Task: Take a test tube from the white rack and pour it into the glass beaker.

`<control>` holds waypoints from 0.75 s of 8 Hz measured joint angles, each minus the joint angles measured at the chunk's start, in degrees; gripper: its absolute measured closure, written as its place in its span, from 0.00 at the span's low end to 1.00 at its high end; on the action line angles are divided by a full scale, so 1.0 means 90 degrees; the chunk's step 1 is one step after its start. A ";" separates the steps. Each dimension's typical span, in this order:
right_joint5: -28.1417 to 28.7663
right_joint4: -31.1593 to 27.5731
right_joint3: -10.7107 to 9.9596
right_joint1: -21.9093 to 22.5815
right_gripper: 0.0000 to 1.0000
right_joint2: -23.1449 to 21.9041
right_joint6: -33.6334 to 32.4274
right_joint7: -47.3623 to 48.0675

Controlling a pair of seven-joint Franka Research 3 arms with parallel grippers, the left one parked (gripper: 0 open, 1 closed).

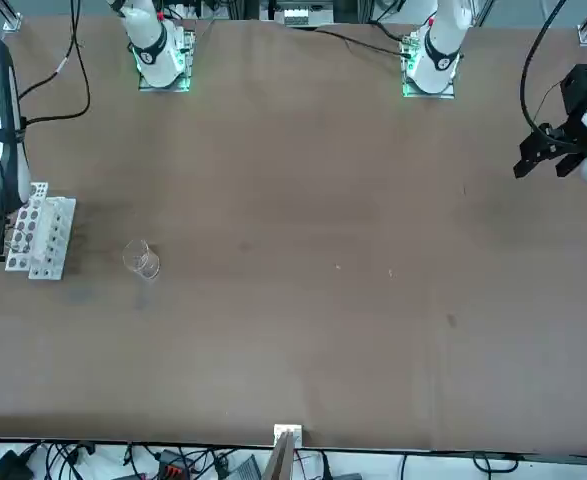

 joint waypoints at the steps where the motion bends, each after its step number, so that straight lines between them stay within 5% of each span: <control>1: 0.0000 -0.0117 -0.0002 -0.0009 0.80 -0.0017 0.0126 0.0065; 6: -0.0001 -0.0546 -0.0009 -0.0035 0.78 -0.0080 0.0442 0.0411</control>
